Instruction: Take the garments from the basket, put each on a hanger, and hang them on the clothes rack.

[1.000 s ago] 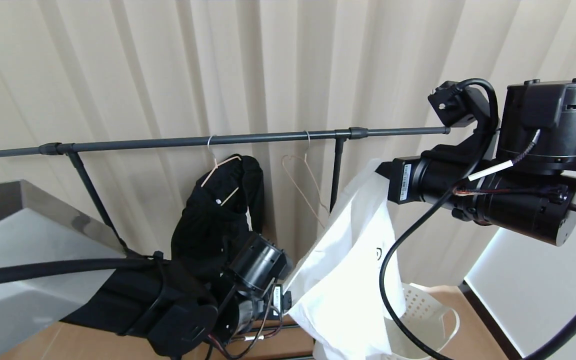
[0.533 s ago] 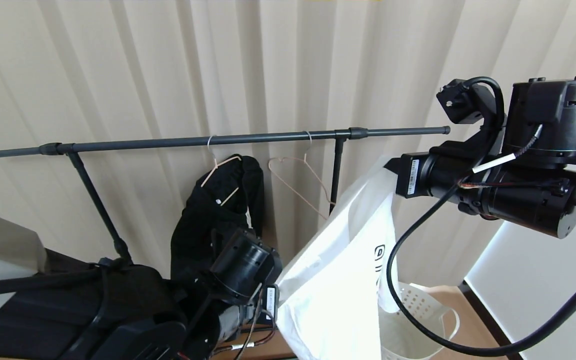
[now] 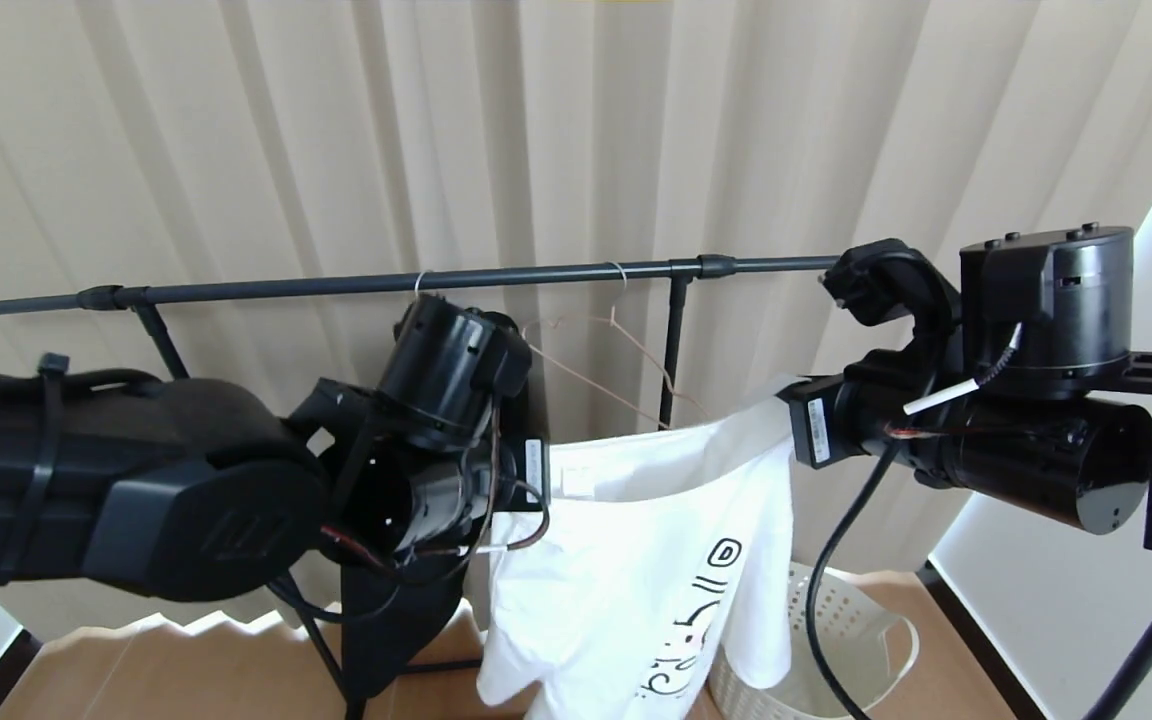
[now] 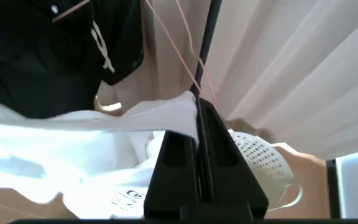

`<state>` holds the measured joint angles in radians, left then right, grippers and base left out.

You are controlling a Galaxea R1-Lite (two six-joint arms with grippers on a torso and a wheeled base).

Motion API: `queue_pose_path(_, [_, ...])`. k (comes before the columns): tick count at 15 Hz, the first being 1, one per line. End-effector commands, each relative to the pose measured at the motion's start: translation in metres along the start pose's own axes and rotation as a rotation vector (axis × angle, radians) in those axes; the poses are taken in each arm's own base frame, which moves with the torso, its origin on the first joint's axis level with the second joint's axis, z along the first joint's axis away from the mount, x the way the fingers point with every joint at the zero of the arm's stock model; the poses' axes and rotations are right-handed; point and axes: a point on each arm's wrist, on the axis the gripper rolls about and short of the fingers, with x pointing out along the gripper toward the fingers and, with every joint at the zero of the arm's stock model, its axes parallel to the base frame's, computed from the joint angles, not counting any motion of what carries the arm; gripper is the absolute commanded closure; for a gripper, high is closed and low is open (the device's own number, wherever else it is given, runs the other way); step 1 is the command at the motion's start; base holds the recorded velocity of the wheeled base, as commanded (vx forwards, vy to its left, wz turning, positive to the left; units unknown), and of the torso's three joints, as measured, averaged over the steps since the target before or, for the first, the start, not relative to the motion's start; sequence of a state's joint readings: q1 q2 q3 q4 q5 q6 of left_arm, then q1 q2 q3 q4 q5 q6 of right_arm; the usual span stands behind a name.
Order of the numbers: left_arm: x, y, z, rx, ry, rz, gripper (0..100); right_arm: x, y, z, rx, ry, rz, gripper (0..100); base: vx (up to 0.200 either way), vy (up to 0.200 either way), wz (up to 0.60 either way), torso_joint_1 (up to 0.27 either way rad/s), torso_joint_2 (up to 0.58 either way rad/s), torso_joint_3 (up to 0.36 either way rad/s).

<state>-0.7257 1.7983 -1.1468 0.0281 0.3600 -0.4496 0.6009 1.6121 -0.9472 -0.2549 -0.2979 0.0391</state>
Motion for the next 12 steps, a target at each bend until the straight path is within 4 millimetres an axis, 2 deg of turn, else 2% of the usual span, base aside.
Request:
queue_pose_path(1, [-0.010, -0.005, 0.027, -0.028, -0.061, -0.023, 100, -0.004, 0.009, -0.008, -0.036, 0.019, 0.014, 100, 0.000, 0.000, 0.00, 0.000, 0.00, 0.000])
queue_pose_path(4, [-0.010, -0.010, 0.039, -0.029, -0.075, -0.029, 100, -0.003, 0.017, -0.015, -0.065, 0.046, -0.015, 100, 0.000, 0.000, 0.00, 0.000, 0.00, 0.000])
queue_pose_path(7, [-0.009, -0.012, 0.042, -0.021, -0.081, -0.031, 100, -0.003, 0.016, -0.019, -0.111, 0.057, -0.029, 100, 0.000, 0.000, 0.00, 0.000, 0.00, 0.000])
queue_pose_path(8, [-0.010, -0.012, 0.043, -0.014, -0.084, -0.032, 100, -0.004, 0.016, -0.020, -0.111, 0.059, -0.029, 0, 0.000, 0.000, 0.00, 0.000, 0.00, 0.000])
queue_pose_path(12, [-0.014, -0.017, 0.057, -0.023, -0.106, -0.039, 100, -0.010, 0.016, -0.047, -0.252, 0.125, 0.049, 0, 0.000, 0.000, 0.00, 0.000, 0.00, 0.000])
